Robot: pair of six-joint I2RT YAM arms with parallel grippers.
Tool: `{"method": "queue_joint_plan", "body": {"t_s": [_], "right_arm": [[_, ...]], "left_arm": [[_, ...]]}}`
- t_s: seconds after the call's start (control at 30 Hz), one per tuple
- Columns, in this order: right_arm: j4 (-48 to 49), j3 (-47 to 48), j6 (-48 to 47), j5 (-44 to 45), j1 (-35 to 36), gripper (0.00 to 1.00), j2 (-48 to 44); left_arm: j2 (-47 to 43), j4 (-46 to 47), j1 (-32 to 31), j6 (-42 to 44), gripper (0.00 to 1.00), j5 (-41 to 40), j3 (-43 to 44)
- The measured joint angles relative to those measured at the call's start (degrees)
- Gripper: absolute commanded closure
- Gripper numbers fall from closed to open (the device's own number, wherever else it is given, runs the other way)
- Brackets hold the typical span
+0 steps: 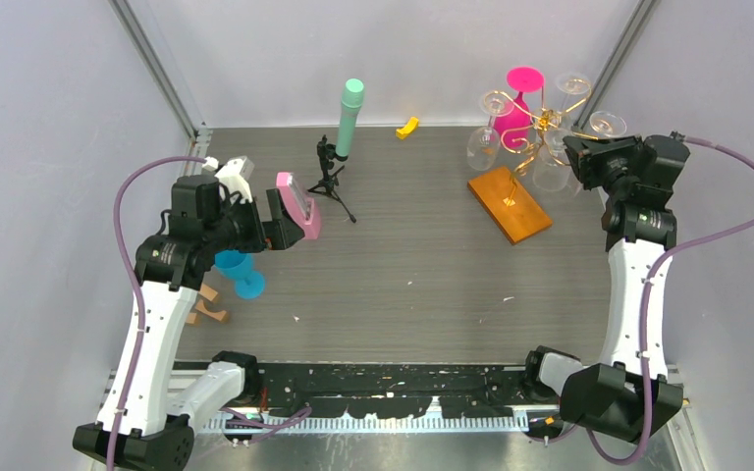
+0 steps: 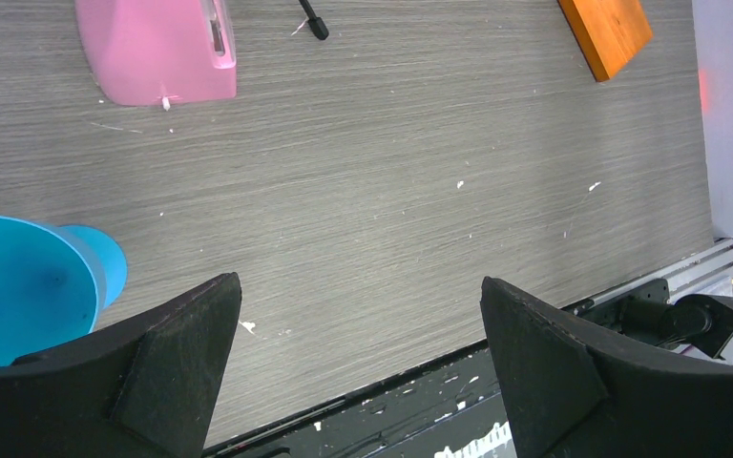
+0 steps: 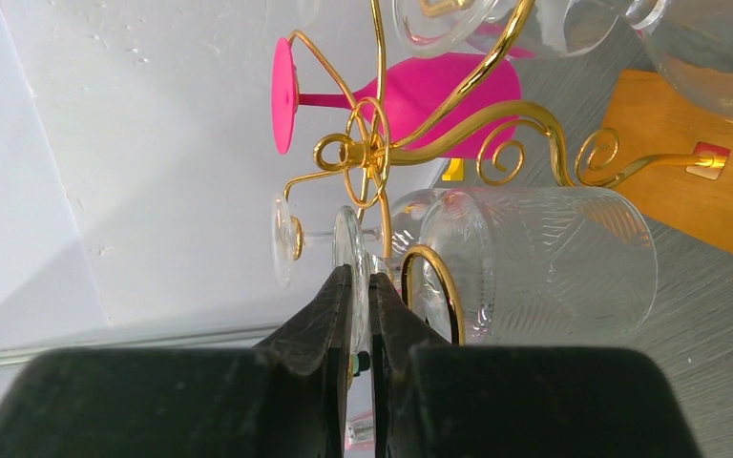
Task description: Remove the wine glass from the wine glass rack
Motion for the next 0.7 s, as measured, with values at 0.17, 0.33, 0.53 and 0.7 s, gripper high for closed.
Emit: {"method": "queue_joint_plan", "body": {"t_s": [0.17, 0.33, 0.53, 0.7], "right_arm": [[-0.1, 0.0, -0.6, 3.1, 2.0, 1.00, 0.6], [-0.6, 0.7, -1.5, 7.1, 2.6, 1.00, 0.6], [-2.7, 2.4, -3.0, 13.4, 2.6, 1.00, 0.1], [-5.3, 3.9, -3.6, 18.1, 2.6, 1.00, -0.7]], "left_arm": [[0.0, 0.0, 0.0, 0.0, 0.00, 0.0, 0.0], [0.0, -0.2, 0.0, 0.0, 0.00, -0.4, 0.0], [0.0, -0.2, 0.0, 0.0, 0.00, -0.4, 0.0], [0.0, -0.2, 0.0, 0.0, 0.00, -0.4, 0.0]]}}
